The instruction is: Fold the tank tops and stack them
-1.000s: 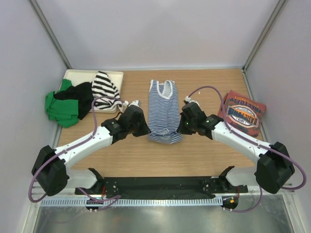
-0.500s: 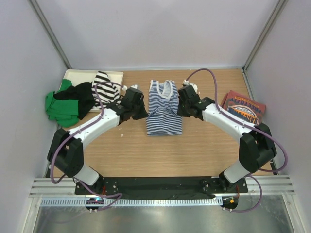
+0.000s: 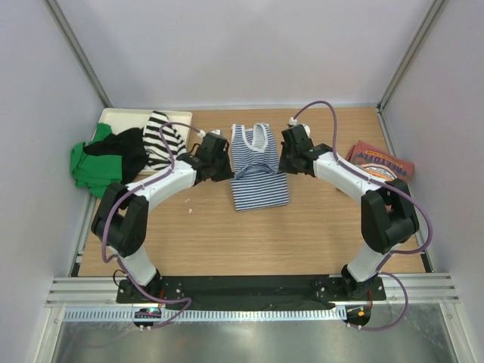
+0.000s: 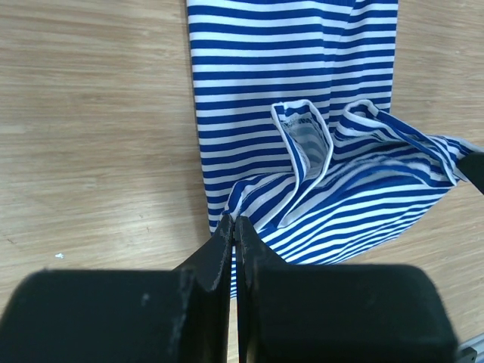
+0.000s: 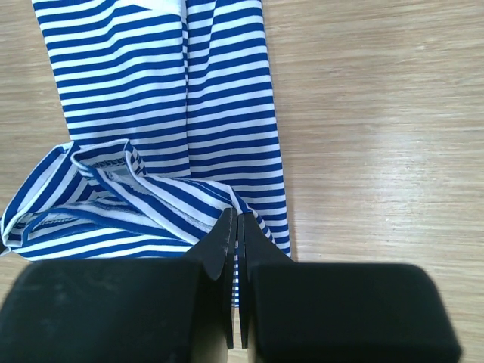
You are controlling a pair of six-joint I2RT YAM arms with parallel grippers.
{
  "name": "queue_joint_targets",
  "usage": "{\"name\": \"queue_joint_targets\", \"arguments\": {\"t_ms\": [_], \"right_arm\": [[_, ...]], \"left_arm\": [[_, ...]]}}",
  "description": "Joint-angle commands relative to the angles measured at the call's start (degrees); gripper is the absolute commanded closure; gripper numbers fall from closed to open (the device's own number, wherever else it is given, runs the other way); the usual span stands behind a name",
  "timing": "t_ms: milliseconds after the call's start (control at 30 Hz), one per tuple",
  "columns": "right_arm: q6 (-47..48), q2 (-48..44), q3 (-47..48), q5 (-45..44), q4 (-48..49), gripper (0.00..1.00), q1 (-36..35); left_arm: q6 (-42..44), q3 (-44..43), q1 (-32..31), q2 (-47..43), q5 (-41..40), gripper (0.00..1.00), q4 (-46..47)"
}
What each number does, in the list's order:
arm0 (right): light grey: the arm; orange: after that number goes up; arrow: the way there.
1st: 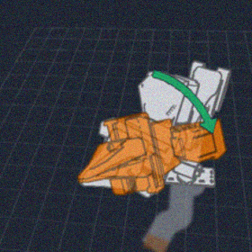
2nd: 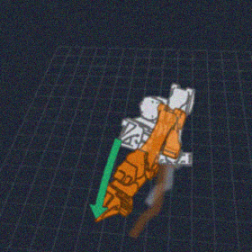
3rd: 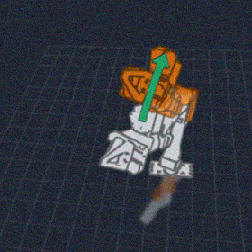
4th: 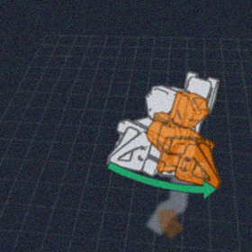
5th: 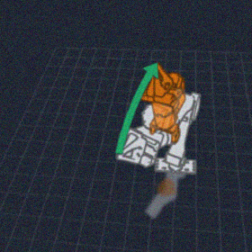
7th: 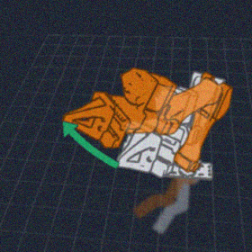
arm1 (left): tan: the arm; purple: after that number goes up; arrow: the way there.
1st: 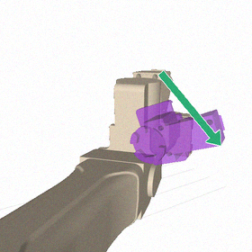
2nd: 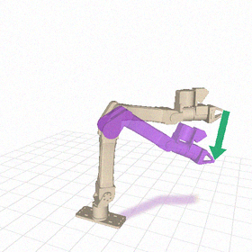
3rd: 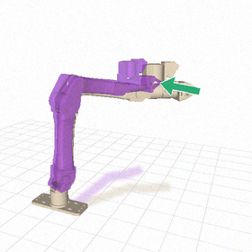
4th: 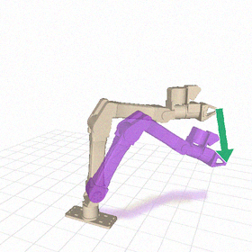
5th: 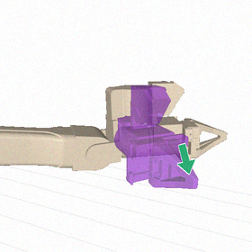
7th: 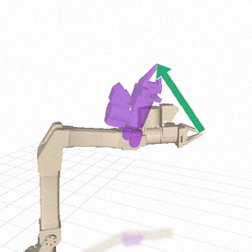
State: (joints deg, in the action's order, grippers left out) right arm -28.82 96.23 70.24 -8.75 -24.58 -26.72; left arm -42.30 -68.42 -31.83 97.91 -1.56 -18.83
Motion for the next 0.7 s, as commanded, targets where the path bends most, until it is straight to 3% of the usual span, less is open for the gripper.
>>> {"name": "queue_joint_targets", "arguments": {"t_ms": [0,300,667], "right_arm": [[0.9,-0.2,2.9,0.8,3.0,0.99,0.5],[0.8,0.3,5.1,1.9,3.8,0.98,2.2],[0.3,7.2,9.3,4.8,6.4,0.98,4.0]], "left_arm": [[1.9,-3.1,0.4,-0.7,0.6,1.0,3.4],[2.3,-5.8,1.2,-0.6,0.1,1.0,1.9],[2.9,-10.1,2.5,5.4,0.8,1.0,2.0]]}}
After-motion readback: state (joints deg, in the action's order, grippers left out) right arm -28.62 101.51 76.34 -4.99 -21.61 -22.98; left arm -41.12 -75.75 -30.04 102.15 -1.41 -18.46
